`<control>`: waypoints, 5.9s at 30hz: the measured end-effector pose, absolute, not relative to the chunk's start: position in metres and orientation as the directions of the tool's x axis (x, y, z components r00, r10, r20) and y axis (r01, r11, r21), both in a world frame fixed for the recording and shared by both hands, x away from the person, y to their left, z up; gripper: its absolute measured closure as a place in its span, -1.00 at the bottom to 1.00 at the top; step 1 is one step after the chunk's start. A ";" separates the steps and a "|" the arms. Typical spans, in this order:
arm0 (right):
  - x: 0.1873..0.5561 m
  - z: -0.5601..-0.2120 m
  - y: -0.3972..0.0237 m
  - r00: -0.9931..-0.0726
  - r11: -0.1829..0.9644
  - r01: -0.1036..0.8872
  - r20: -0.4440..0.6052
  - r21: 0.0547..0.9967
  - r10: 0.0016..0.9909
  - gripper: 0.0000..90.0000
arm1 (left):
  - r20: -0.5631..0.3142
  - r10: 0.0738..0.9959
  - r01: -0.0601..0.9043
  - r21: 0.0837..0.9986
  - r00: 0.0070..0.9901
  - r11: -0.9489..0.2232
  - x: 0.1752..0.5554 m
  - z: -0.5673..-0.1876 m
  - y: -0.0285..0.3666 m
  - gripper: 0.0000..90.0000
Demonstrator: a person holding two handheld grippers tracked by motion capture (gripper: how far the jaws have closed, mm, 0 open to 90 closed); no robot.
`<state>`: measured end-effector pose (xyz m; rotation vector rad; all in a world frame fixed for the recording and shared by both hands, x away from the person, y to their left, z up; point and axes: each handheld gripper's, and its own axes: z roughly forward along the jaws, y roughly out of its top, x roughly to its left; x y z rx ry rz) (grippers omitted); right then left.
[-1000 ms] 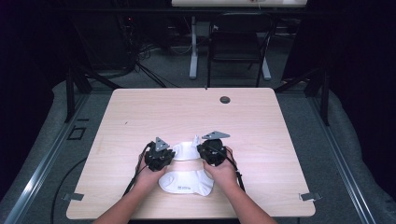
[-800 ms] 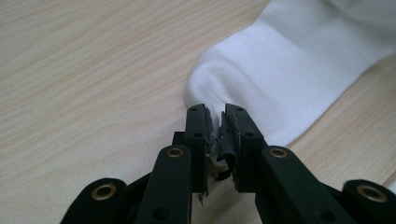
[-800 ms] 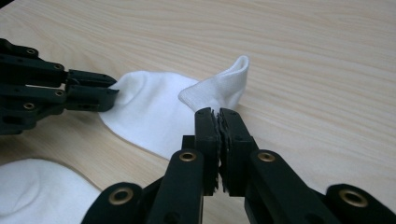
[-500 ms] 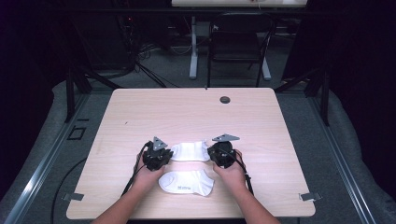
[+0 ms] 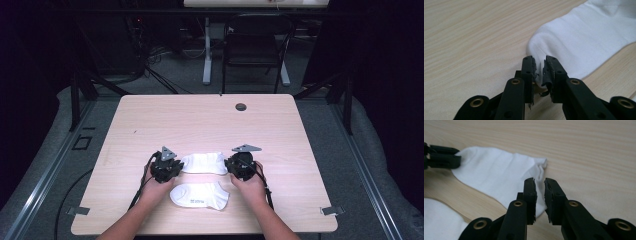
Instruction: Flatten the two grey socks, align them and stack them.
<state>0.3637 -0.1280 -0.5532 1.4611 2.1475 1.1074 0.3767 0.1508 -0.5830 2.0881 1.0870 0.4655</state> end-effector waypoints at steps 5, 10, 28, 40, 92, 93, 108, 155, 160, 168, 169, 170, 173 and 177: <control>0.363 -0.542 -0.116 -0.479 0.206 0.616 0.154 0.760 0.864 0.85 | -0.006 0.815 0.550 0.742 0.579 -0.385 0.377 -0.583 0.150 0.72; 0.373 -0.548 -0.102 -0.499 0.249 0.613 0.122 0.750 0.858 0.86 | -0.008 0.815 0.550 0.742 0.579 -0.383 0.377 -0.583 0.151 0.72; 0.392 -0.577 -0.119 -0.402 0.213 0.688 0.121 0.694 0.908 0.94 | -0.019 0.817 0.553 0.745 0.577 -0.373 0.376 -0.584 0.154 0.70; 0.392 -0.576 -0.120 -0.406 0.205 0.698 0.143 0.686 0.903 0.85 | -0.051 0.819 0.569 0.743 0.571 -0.351 0.376 -0.582 0.156 0.57; 0.393 -0.575 -0.126 -0.420 0.229 0.683 0.117 0.694 0.900 0.89 | -0.072 0.816 0.580 0.739 0.573 -0.342 0.394 -0.583 0.153 0.73; 0.393 -0.575 -0.126 -0.421 0.230 0.682 0.116 0.694 0.900 0.90 | -0.077 0.816 0.581 0.740 0.574 -0.339 0.394 -0.583 0.154 0.75; 0.387 -0.566 -0.126 -0.430 0.214 0.668 0.136 0.713 0.892 0.92 | -0.137 0.814 0.599 0.747 0.564 -0.289 0.392 -0.576 0.157 0.93; 0.314 -0.509 -0.122 -0.587 0.277 0.594 0.171 0.756 0.791 0.92 | -0.184 0.734 0.539 0.794 0.654 -0.281 0.320 -0.519 0.173 0.93; 0.305 -0.510 -0.123 -0.597 0.280 0.591 0.176 0.757 0.782 0.92 | -0.202 0.730 0.548 0.791 0.653 -0.271 0.313 -0.520 0.177 0.93; 0.293 -0.512 -0.124 -0.607 0.291 0.592 0.179 0.752 0.774 0.93 | -0.203 0.714 0.546 0.786 0.670 -0.290 0.303 -0.523 0.178 0.93; 0.292 -0.513 -0.124 -0.607 0.288 0.592 0.182 0.752 0.773 0.92 | -0.208 0.714 0.549 0.786 0.669 -0.285 0.301 -0.523 0.177 0.93; 0.290 -0.513 -0.124 -0.612 0.294 0.593 0.181 0.750 0.770 0.92 | -0.205 0.712 0.545 0.788 0.671 -0.286 0.300 -0.524 0.177 0.93; 0.286 -0.514 -0.123 -0.617 0.302 0.592 0.179 0.747 0.766 0.92 | -0.203 0.709 0.546 0.784 0.675 -0.295 0.295 -0.525 0.176 0.93; 0.281 -0.515 -0.123 -0.620 0.304 0.592 0.180 0.747 0.764 0.92 | -0.208 0.709 0.548 0.785 0.674 -0.291 0.291 -0.527 0.177 0.93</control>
